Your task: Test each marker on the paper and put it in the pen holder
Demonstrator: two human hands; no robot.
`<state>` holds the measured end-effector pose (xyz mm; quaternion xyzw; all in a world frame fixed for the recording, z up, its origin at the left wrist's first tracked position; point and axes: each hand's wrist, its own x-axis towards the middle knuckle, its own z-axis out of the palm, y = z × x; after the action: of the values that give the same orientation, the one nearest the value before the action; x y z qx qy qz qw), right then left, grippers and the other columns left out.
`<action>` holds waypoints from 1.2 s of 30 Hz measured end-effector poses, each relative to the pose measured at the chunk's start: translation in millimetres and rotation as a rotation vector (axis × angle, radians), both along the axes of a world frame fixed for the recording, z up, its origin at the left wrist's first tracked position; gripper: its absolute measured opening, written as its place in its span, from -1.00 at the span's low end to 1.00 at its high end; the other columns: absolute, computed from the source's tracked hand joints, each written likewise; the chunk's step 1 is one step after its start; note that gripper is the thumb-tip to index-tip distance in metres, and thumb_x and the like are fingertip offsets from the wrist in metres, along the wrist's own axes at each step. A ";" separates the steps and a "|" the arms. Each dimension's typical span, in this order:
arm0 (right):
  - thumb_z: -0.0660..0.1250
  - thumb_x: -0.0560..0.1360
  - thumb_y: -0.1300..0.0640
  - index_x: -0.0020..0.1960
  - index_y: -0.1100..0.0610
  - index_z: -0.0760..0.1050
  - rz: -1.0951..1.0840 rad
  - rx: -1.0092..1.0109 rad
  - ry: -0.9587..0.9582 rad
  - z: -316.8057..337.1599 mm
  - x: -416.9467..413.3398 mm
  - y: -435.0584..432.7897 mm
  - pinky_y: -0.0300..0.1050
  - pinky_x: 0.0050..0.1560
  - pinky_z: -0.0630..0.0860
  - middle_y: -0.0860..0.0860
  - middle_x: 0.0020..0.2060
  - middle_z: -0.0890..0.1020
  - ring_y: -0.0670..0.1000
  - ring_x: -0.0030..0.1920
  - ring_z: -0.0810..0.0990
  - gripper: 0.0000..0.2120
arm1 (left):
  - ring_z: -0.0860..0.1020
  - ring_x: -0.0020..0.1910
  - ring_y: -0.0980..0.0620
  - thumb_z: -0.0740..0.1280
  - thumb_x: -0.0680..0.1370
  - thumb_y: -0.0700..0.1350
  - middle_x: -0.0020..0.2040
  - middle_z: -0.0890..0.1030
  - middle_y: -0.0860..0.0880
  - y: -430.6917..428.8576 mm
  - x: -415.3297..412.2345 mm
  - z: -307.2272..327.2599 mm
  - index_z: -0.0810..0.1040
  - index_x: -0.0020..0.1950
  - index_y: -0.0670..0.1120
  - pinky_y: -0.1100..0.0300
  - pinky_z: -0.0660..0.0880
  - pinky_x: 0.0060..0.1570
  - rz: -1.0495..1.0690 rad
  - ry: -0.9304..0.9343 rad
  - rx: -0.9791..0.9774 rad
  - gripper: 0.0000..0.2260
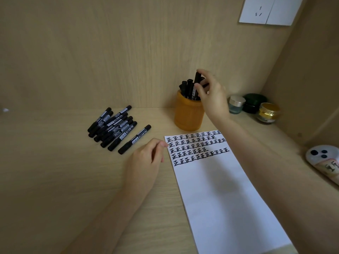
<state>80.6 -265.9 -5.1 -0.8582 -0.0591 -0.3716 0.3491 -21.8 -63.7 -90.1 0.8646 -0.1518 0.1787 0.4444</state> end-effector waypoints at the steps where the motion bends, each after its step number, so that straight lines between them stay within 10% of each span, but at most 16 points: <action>1: 0.25 0.60 0.20 0.41 0.07 0.38 -0.012 -0.024 -0.003 -1.4 0.3 -1.0 -0.40 -0.13 0.37 0.05 0.00 0.52 -0.15 -0.17 0.45 -0.61 | 0.47 -0.40 0.17 0.14 0.58 -0.01 -0.39 0.51 0.11 0.2 0.4 0.5 0.59 -0.03 0.01 0.27 0.40 -0.40 0.007 -0.005 0.004 -0.77; 18: 0.19 0.61 0.26 0.44 0.15 0.35 0.019 -0.130 0.144 -17.8 2.5 0.9 -0.11 0.12 0.45 0.14 0.15 0.51 0.10 0.14 0.50 -0.61 | 0.51 -0.26 0.07 0.21 0.58 -0.12 -0.31 0.53 0.13 4.2 8.5 -2.7 0.58 -0.02 0.00 0.08 0.50 -0.22 0.082 -0.050 -0.002 -0.85; 24: 0.18 0.61 0.21 0.55 0.09 0.11 -0.050 -0.258 0.089 -25.7 -11.0 -2.7 -0.27 0.15 0.12 0.16 0.21 0.41 0.11 0.23 0.29 -0.46 | 0.43 0.13 0.01 0.29 0.54 -0.21 0.03 0.55 0.05 12.8 19.9 -9.5 0.56 0.11 -0.03 0.14 0.33 0.17 0.234 -0.086 0.155 -0.81; 36: 0.22 0.55 0.31 0.18 0.21 0.54 0.126 -0.189 -0.058 -64.6 -79.4 -0.3 -0.21 0.01 0.37 -0.02 -0.12 0.54 -0.01 -0.03 0.40 -0.75 | 0.36 0.24 -0.14 0.23 0.58 -0.22 0.27 0.46 -0.15 22.9 27.1 -17.0 0.34 0.39 -0.14 0.02 0.31 0.21 0.333 0.105 0.367 -0.63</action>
<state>1.1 -266.2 -69.7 -0.8707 -0.1579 -0.3666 0.2873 5.3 -40.8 -107.1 0.9520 -0.0138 0.1737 0.2518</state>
